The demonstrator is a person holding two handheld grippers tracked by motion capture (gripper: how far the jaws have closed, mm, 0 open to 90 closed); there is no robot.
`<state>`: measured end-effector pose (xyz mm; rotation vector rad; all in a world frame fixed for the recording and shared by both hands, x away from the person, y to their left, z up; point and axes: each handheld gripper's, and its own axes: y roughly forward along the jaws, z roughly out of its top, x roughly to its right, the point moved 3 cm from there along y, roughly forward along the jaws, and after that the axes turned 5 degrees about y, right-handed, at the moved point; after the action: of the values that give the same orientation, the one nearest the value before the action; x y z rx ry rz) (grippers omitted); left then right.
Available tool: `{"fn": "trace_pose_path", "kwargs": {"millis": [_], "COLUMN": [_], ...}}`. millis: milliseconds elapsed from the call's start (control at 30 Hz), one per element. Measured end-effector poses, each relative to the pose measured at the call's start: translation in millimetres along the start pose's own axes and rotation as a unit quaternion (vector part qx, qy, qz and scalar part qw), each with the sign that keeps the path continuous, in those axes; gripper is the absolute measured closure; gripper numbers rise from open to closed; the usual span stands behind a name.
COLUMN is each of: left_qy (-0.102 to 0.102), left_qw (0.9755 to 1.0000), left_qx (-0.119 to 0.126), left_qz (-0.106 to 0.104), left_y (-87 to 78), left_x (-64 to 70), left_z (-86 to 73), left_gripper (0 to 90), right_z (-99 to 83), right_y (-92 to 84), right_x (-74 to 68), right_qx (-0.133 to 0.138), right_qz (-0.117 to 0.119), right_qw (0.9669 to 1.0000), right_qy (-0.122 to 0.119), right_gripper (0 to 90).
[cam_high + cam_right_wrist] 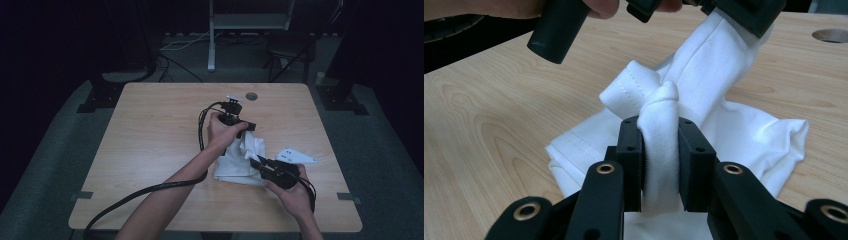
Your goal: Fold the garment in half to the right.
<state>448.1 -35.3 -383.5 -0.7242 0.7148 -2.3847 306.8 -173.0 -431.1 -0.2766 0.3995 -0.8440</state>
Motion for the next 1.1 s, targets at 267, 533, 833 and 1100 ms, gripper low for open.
{"fn": "trace_pose_path", "kwargs": {"millis": [267,533,833,1100], "left_qy": [0.004,0.016,0.036,0.050], "left_qw": [0.9999,0.9994,0.9980,0.9968], "left_qx": [0.015,0.030,0.045,0.048], "left_qz": [-0.001,0.005,0.025,0.041], "left_y": [-2.5,-7.6,-15.1,-27.6], "left_x": [3.0,5.6,8.2,6.3], "left_z": [2.4,5.5,8.8,10.3], "left_gripper": [63.3,51.5,38.9,33.9], "right_z": [-3.3,-7.5,-11.9,-14.3], "right_y": [0.4,1.0,0.3,-0.6], "right_x": [1.6,4.5,8.4,9.2], "right_qx": [-0.001,-0.003,-0.007,-0.011], "right_qz": [-0.003,-0.007,-0.016,-0.023], "right_qw": [1.0000,0.9999,0.9998,0.9995], "right_qy": [0.002,0.007,0.012,0.018], "right_gripper": [75.2,75.2,74.8,74.5]}}
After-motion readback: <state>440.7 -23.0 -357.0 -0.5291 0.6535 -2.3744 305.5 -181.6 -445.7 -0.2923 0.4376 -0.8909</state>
